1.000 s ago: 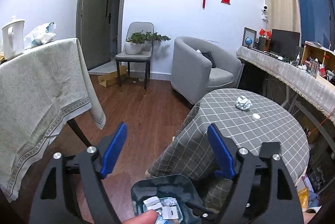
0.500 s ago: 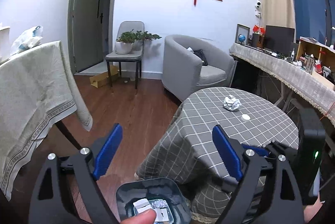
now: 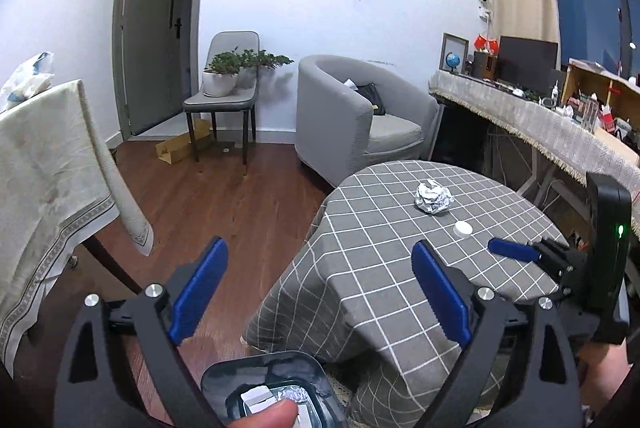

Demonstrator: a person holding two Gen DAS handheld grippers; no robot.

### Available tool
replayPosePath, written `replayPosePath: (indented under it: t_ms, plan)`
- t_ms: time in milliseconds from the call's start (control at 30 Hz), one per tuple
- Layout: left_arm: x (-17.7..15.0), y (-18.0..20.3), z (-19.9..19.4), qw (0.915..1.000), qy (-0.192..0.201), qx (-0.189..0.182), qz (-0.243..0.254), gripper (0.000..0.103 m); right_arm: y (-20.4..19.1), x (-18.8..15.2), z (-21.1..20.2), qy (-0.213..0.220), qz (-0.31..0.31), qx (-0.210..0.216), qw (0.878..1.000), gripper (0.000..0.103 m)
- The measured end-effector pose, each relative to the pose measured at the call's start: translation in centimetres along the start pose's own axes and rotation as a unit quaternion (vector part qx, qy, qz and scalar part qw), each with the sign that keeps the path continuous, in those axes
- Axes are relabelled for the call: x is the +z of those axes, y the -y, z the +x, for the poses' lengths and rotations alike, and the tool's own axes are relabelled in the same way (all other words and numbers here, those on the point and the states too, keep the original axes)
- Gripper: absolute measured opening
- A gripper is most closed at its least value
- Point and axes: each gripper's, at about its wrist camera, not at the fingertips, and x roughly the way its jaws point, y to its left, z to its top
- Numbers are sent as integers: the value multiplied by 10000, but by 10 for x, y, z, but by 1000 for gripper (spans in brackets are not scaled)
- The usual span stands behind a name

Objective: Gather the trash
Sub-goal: 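Move both tools back over the table toward the foil ball and cap, then grasp the white bottle cap with the right gripper while the left grasps the foil ball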

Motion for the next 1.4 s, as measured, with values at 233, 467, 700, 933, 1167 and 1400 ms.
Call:
replayPosePath:
  t_ms: [233,467,700,933,1167,1400]
  plan:
    - [7,14,25,9998,-81,-22,166,97,32,12,8,-32,112,-222,9997,88]
    - [15,27,50,9995,-172,-112,224,97,72,23,24,-171,343,-443,9983,87]
    - [26,38,76,9989,-262,-314,230,96,106,25,44,-450,397,-690,9958,76]
    - [36,49,96,9986,-269,-377,264,96,125,26,63,-693,330,-667,9948,64]
    - [41,64,117,9977,-402,-516,166,96,141,25,79,-980,325,-408,9938,54]
    - [42,79,126,9970,-479,-581,149,96,141,19,78,-1148,231,-257,9928,49]
